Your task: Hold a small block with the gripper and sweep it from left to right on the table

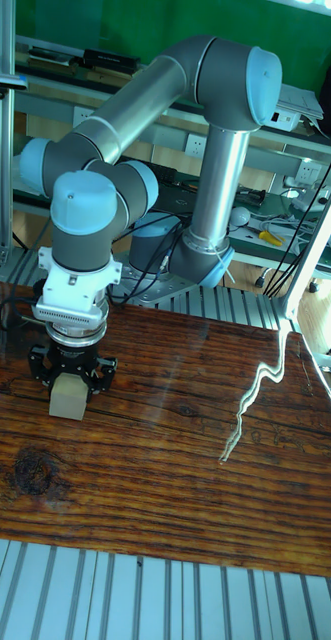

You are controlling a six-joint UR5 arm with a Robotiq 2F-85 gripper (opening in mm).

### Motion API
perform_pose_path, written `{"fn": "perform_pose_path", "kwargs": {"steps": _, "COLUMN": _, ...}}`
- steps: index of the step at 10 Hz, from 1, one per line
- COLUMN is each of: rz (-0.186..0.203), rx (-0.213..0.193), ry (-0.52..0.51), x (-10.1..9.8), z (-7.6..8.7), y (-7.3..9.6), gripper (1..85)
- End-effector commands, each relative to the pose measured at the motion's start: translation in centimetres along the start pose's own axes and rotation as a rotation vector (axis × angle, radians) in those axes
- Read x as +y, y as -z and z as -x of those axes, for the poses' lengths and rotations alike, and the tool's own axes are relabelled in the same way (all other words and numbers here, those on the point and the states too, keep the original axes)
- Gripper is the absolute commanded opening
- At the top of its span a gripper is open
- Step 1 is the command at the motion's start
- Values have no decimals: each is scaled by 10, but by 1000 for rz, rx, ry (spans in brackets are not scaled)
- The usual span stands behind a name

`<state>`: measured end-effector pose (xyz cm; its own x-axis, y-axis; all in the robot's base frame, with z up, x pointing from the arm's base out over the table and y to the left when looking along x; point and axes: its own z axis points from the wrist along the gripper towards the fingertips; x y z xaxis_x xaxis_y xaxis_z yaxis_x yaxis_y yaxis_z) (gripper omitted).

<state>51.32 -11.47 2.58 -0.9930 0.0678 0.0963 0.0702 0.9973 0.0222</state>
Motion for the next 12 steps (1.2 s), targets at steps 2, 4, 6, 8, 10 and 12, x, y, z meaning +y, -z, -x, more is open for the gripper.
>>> {"fn": "perform_pose_path", "kwargs": {"steps": 2, "rz": 64, "rx": -16, "ry": -13, "x": 10, "z": 5, "y": 2, "gripper": 10}}
{"fn": "perform_pose_path", "kwargs": {"steps": 4, "rz": 66, "rx": -10, "ry": -6, "x": 11, "z": 3, "y": 2, "gripper": 10}}
{"fn": "perform_pose_path", "kwargs": {"steps": 6, "rz": 63, "rx": -10, "ry": -5, "x": 10, "z": 3, "y": 2, "gripper": 10}}
{"fn": "perform_pose_path", "kwargs": {"steps": 8, "rz": 57, "rx": -9, "ry": -6, "x": 9, "z": 3, "y": 3, "gripper": 10}}
{"fn": "perform_pose_path", "kwargs": {"steps": 10, "rz": 51, "rx": -10, "ry": 6, "x": 6, "z": 3, "y": 1, "gripper": 10}}
{"fn": "perform_pose_path", "kwargs": {"steps": 12, "rz": 42, "rx": -11, "ry": 13, "x": 1, "z": 2, "y": 0, "gripper": 10}}
